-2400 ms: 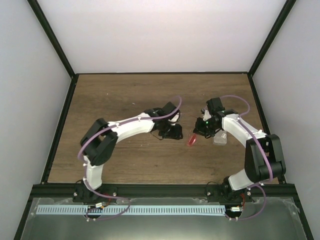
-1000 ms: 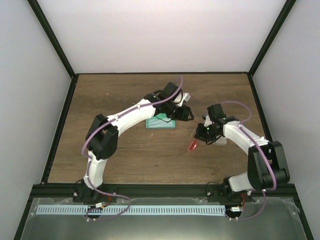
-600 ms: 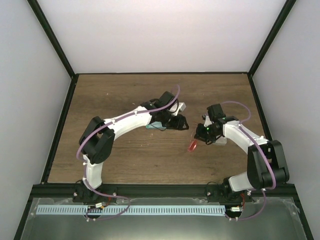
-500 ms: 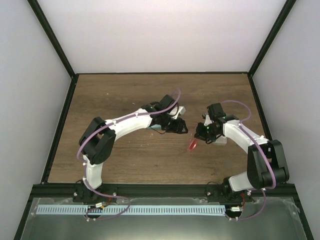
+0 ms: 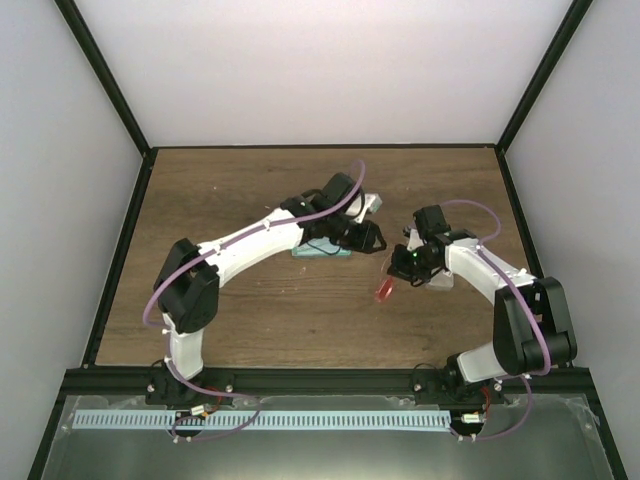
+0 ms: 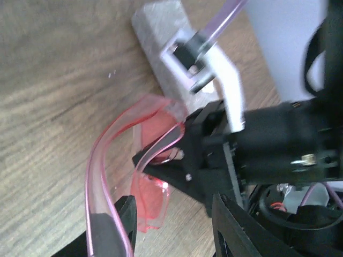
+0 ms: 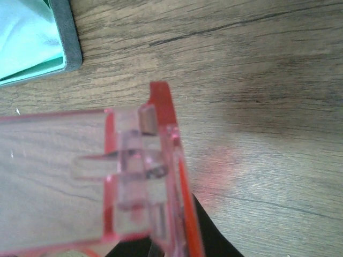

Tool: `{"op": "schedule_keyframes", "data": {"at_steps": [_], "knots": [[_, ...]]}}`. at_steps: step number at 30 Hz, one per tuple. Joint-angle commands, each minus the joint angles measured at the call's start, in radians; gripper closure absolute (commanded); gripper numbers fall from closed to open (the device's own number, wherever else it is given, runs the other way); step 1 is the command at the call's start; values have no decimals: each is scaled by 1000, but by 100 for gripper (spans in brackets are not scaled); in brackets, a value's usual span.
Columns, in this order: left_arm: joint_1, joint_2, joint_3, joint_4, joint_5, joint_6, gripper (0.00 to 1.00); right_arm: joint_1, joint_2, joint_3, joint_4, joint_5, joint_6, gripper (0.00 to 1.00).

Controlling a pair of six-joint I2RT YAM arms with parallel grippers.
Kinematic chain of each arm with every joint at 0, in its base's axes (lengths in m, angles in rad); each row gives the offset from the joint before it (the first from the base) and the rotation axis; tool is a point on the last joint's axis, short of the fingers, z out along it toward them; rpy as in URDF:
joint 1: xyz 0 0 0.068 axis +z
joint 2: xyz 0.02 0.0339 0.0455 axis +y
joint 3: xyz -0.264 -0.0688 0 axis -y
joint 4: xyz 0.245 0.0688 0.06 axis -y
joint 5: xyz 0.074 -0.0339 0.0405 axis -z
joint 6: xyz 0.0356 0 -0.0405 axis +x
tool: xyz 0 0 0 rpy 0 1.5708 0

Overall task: Organize the sunglasses
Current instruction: Fold the sunglasses.

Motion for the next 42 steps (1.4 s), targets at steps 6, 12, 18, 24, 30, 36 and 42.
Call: {"op": "schedule_keyframes", "data": {"at_steps": [6,12,18,24,30,36,42], "knots": [[63,-14,166,-77,-16,58,59,8,-13,20,-4,-4,-13,93],[84,55,222,-99,-18,70,60,8,-26,15,-10,-5,-14,93],[80,108,223,-84,-19,15,95,7,-32,22,-13,-8,-9,93],[60,105,191,-53,-7,-20,96,7,-25,19,-9,-10,-10,93],[52,77,109,-33,-12,-26,96,7,-19,20,-7,-15,-15,93],[14,52,52,-22,-23,-32,96,7,-14,17,-2,-20,-21,93],[-22,35,-8,8,-29,-58,96,7,0,22,4,-28,-25,93]]}}
